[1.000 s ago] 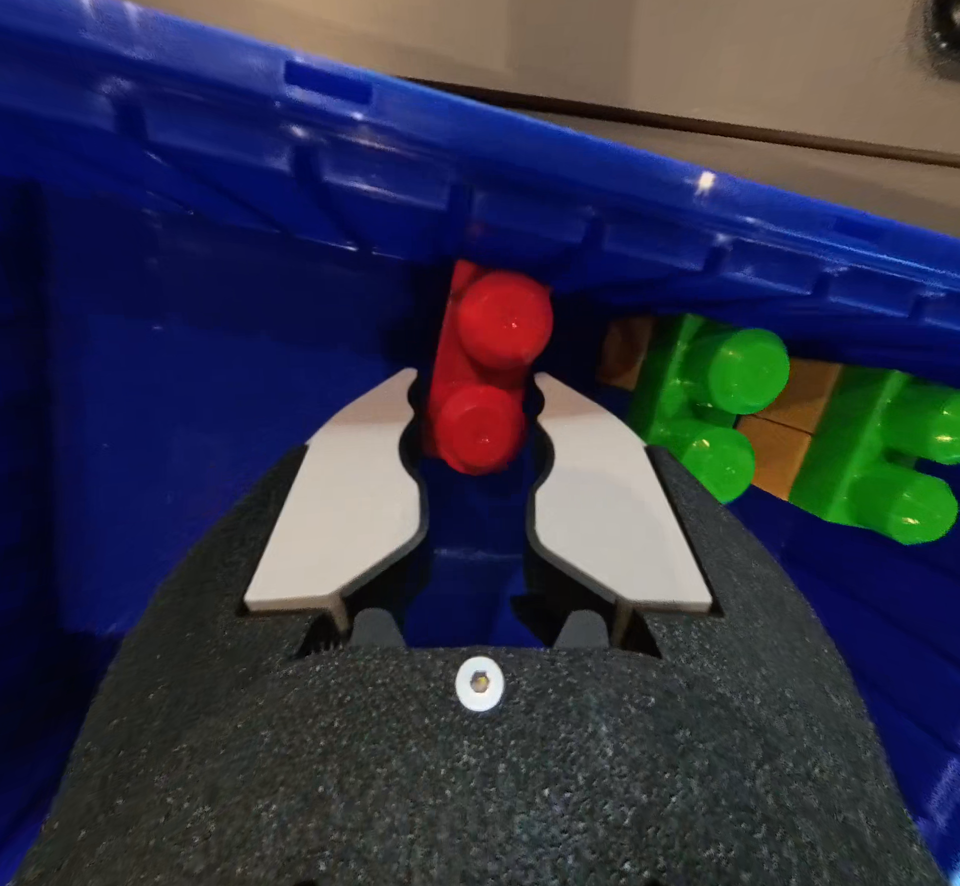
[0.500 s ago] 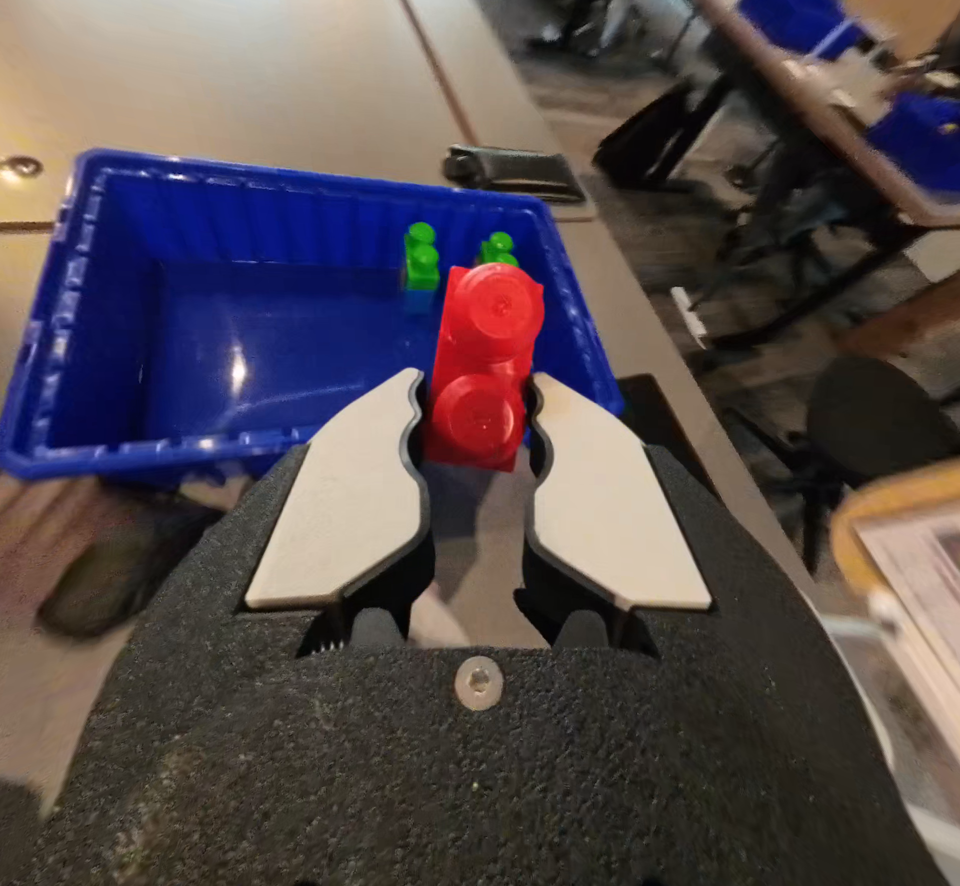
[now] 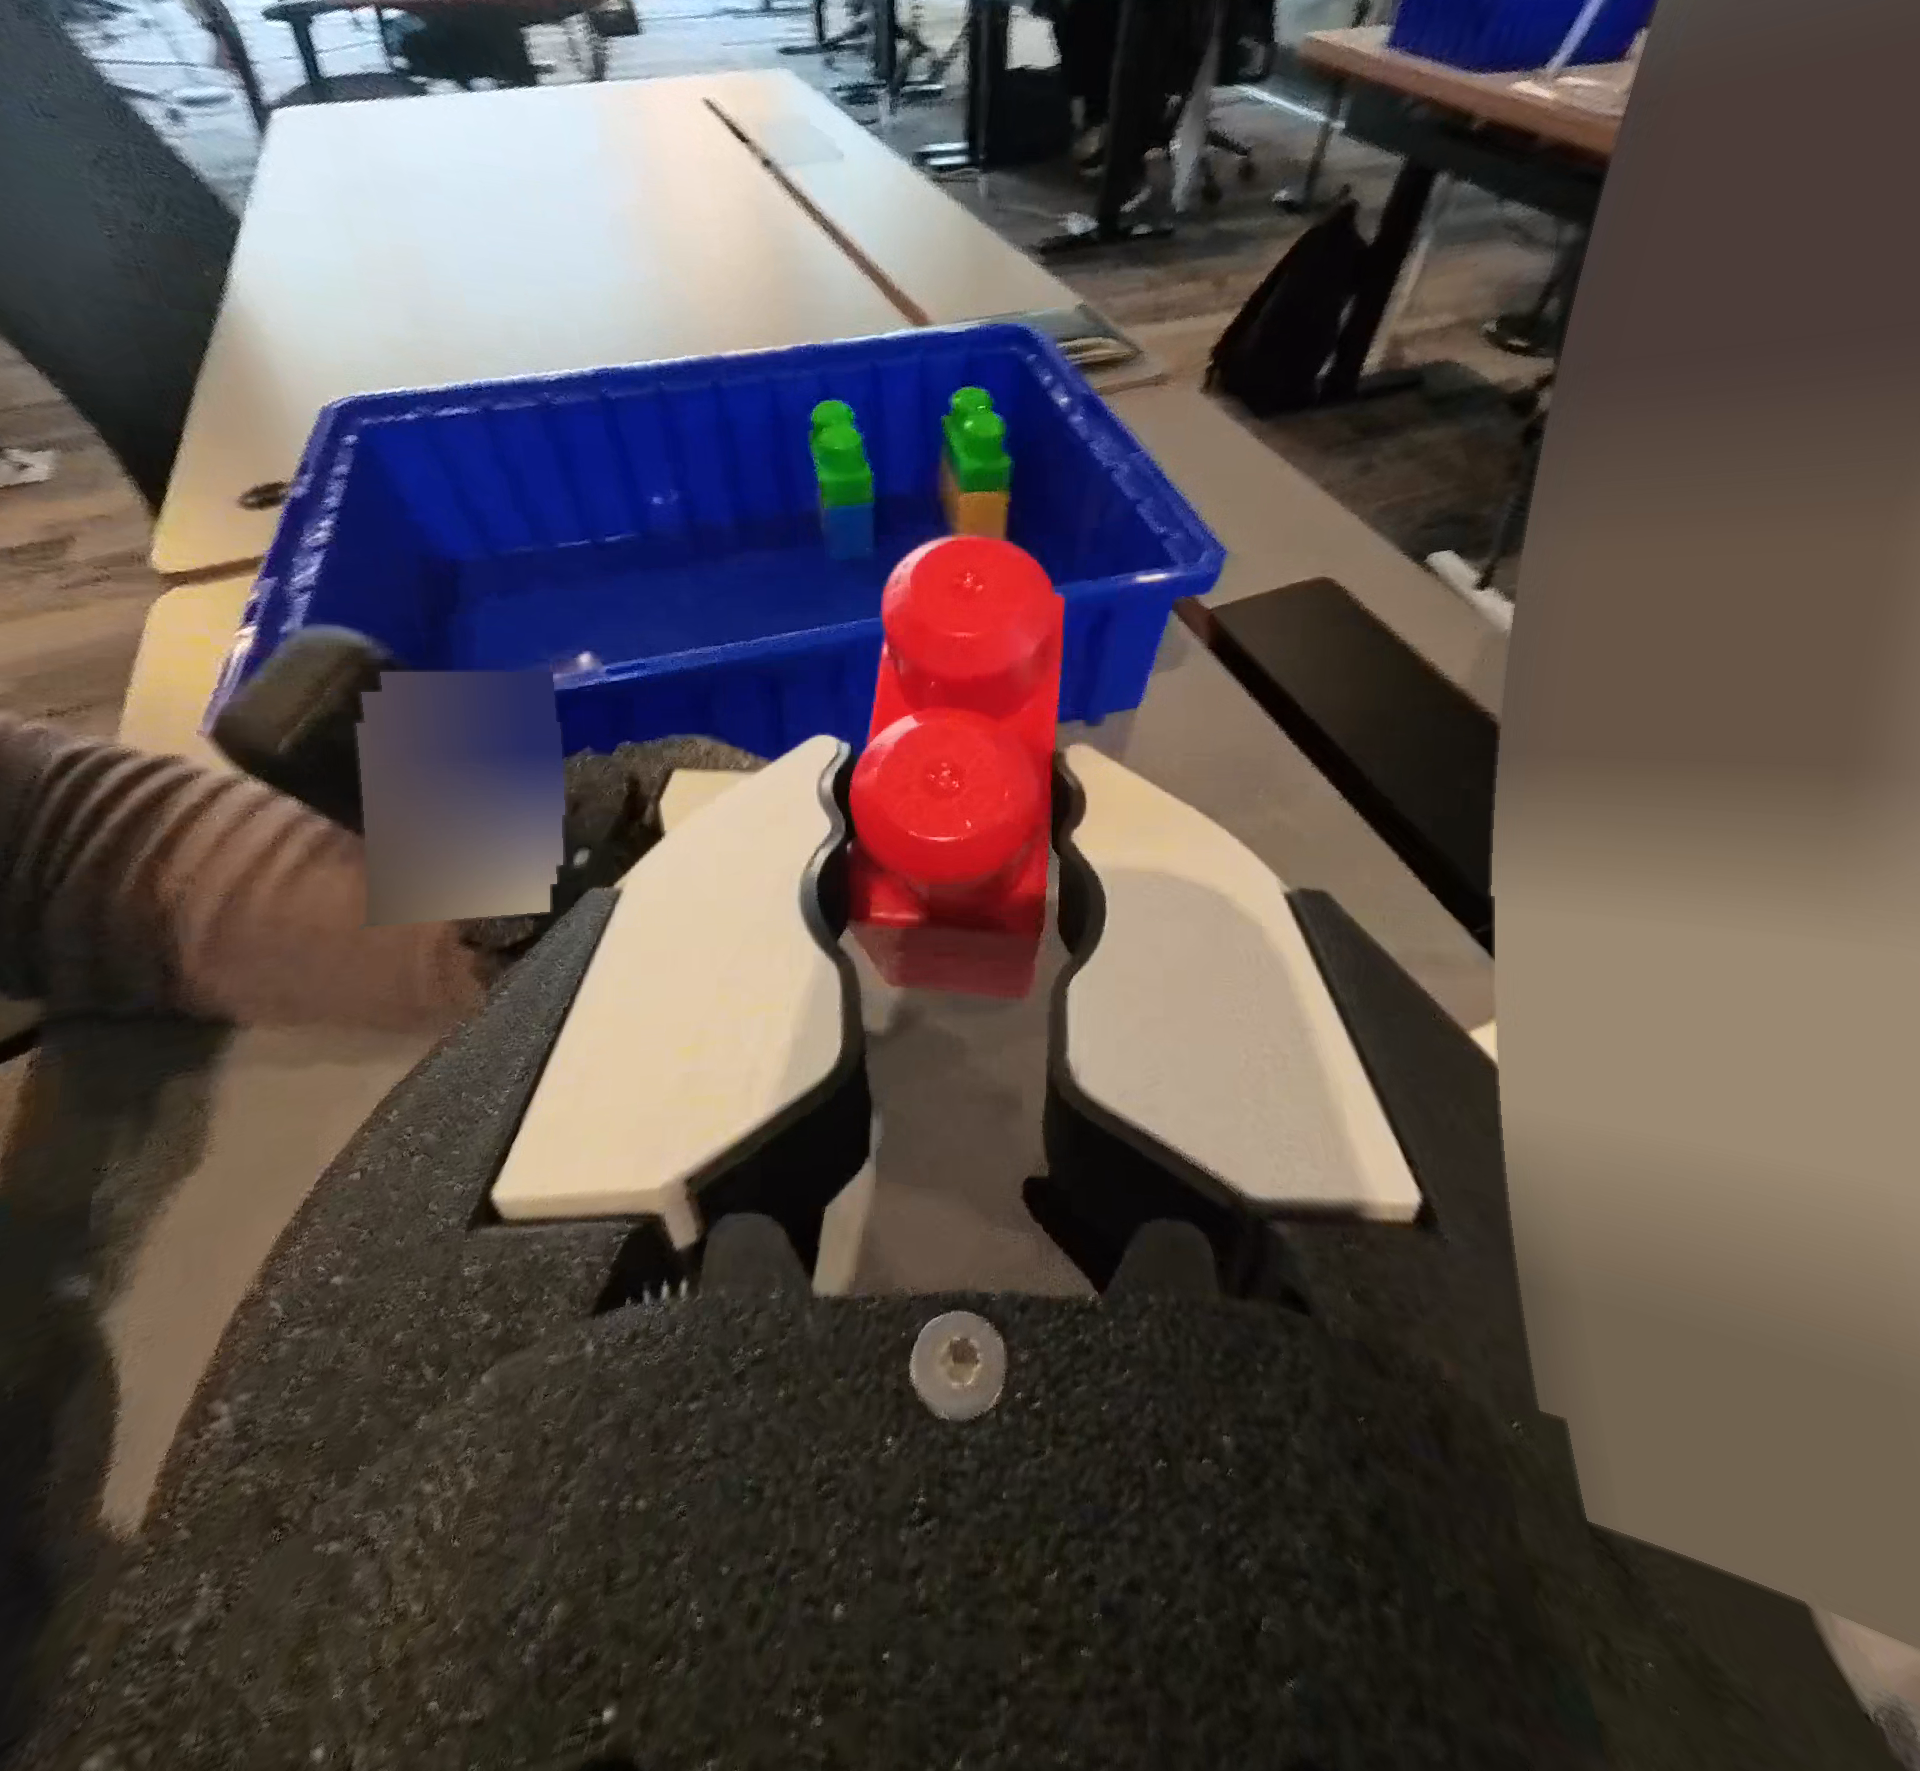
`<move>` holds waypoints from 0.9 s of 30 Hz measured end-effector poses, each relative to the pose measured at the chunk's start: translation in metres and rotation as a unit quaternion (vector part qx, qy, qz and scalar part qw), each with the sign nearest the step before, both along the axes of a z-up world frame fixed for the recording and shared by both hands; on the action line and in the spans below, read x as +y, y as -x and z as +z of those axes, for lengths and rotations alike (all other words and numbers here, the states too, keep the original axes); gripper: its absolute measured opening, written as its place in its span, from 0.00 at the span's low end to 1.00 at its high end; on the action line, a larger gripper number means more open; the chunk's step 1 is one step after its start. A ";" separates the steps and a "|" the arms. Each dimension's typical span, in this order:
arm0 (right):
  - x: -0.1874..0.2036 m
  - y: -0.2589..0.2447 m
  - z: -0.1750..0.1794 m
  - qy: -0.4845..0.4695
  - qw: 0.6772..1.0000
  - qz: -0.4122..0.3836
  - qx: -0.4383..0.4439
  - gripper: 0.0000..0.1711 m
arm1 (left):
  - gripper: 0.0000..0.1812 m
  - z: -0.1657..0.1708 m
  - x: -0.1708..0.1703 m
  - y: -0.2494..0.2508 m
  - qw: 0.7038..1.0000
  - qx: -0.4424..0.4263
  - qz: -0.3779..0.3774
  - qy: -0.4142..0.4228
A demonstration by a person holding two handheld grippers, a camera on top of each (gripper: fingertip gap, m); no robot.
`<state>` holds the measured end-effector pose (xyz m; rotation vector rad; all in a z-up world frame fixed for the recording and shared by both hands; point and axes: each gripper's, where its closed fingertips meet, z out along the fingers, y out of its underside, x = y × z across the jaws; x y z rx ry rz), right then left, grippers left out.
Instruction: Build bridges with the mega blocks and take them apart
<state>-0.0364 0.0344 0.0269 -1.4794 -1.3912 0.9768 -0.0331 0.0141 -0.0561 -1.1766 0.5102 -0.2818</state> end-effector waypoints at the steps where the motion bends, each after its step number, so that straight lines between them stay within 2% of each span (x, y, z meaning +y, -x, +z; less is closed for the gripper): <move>1: -0.002 -0.001 -0.005 0.001 1.000 0.019 -0.003 0.21 | 0.32 0.001 0.000 0.000 1.000 -0.004 -0.002 0.000; 5: -0.003 -0.002 -0.031 -0.008 0.997 0.059 -0.052 0.20 | 0.41 0.006 -0.003 0.000 0.999 -0.040 -0.029 0.001; 11: -0.030 0.000 -0.060 -0.042 0.978 0.184 -0.088 0.21 | 0.56 0.015 -0.010 -0.001 0.994 -0.082 -0.065 -0.003; 15: -0.051 0.002 -0.053 -0.011 0.967 0.249 -0.048 0.21 | 0.54 0.012 -0.014 -0.008 0.991 -0.086 -0.104 0.020; 19: -0.059 -0.003 -0.049 0.019 0.960 0.277 -0.036 0.21 | 0.29 0.014 -0.022 -0.006 0.983 -0.109 -0.145 0.031; 23: -0.059 -0.004 -0.051 0.021 0.959 0.281 -0.036 0.21 | 0.26 0.009 -0.021 -0.010 0.976 -0.116 -0.171 0.064; 27: -0.065 -0.004 -0.046 0.035 0.952 0.303 -0.017 0.21 | 0.29 0.010 -0.023 -0.012 0.976 -0.112 -0.179 0.054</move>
